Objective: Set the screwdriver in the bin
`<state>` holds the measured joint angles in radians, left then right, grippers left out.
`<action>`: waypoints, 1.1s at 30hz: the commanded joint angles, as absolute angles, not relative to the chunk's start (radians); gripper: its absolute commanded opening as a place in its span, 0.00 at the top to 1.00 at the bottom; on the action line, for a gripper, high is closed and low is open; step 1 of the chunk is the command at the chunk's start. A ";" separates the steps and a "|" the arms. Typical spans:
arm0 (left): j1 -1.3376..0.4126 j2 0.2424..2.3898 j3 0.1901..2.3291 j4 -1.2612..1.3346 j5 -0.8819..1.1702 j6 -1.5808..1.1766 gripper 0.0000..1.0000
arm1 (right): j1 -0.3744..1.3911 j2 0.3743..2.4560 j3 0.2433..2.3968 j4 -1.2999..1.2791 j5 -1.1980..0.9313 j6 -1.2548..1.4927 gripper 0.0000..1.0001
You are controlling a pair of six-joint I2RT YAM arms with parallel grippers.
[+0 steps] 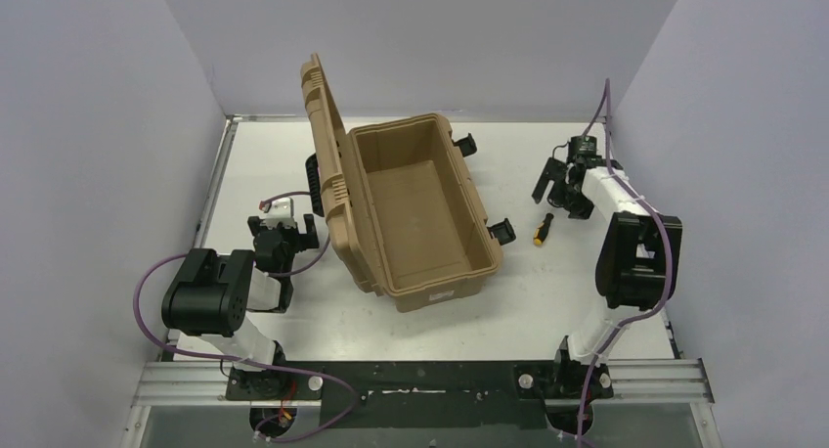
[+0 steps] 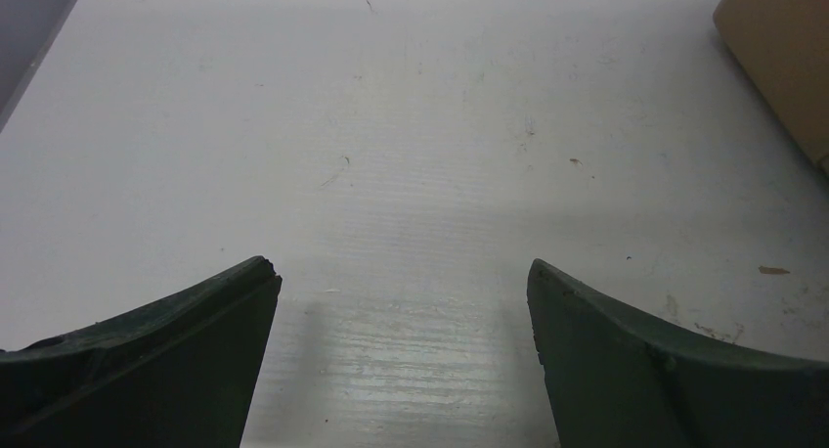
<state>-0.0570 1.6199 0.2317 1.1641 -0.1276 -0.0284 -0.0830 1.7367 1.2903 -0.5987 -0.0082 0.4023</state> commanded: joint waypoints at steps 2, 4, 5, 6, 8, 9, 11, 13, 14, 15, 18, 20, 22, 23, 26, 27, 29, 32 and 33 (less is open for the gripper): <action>-0.054 1.612 0.252 1.213 -0.133 -0.026 0.03 | -0.084 1.817 1.298 -0.653 -0.102 0.386 0.17; -0.054 1.613 0.253 1.215 -0.132 -0.026 0.03 | -0.080 1.824 1.254 -0.626 -0.100 0.390 0.22; -0.054 1.613 0.253 1.215 -0.132 -0.025 0.03 | -0.080 1.830 1.238 -0.617 -0.100 0.388 0.27; -0.054 1.612 0.252 1.214 -0.132 -0.026 0.03 | -0.080 1.833 1.223 -0.609 -0.099 0.383 0.32; -0.052 1.612 0.252 1.213 -0.131 -0.025 0.03 | -0.080 1.839 1.203 -0.596 -0.095 0.372 0.51; -0.052 1.612 0.252 1.214 -0.130 -0.026 0.03 | -0.080 1.841 1.200 -0.596 -0.093 0.365 0.62; -0.052 1.612 0.252 1.213 -0.130 -0.025 0.03 | -0.080 1.844 1.208 -0.607 -0.086 0.348 0.80; -0.052 1.613 0.252 1.214 -0.130 -0.026 0.03 | -0.080 1.836 1.237 -0.634 -0.079 0.326 0.99; -0.052 1.614 0.252 1.213 -0.130 -0.026 0.03 | -0.079 1.827 1.259 -0.655 -0.072 0.315 1.00; -0.052 1.613 0.252 1.213 -0.131 -0.025 0.03 | -0.078 1.814 1.285 -0.678 -0.064 0.302 1.00; -0.052 1.612 0.252 1.215 -0.130 -0.026 0.03 | -0.077 1.773 1.386 -0.792 -0.034 0.270 1.00; -0.052 1.613 0.252 1.216 -0.131 -0.026 0.03 | -0.076 1.743 1.466 -0.874 -0.006 0.246 1.00; -0.052 1.612 0.252 1.215 -0.131 -0.025 0.03 | -0.074 1.727 1.551 -0.959 0.026 0.229 1.00; -0.052 1.613 0.252 1.215 -0.131 -0.025 0.03 | -0.074 1.723 1.595 -1.002 0.039 0.222 1.00; -0.052 1.613 0.252 1.215 -0.131 -0.026 0.03 | -0.065 1.729 1.759 -1.132 0.074 0.207 1.00; -0.052 1.613 0.252 1.215 -0.131 -0.026 0.03 | -0.058 1.733 1.809 -1.178 0.078 0.206 1.00; -0.052 1.612 0.252 1.215 -0.131 -0.026 0.03 | -0.028 1.743 1.905 -1.233 0.073 0.221 1.00; -0.053 1.613 0.252 1.216 -0.131 -0.027 0.03 | 0.073 1.776 2.075 -1.299 0.059 0.268 1.00; -0.054 1.613 0.252 1.215 -0.131 -0.025 0.03 | 0.114 1.790 2.125 -1.314 0.058 0.291 1.00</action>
<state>-0.0570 1.6199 0.2317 1.1641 -0.1276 -0.0284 -0.0219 1.7859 1.9457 -1.1637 0.0463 0.2443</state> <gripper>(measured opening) 0.971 0.286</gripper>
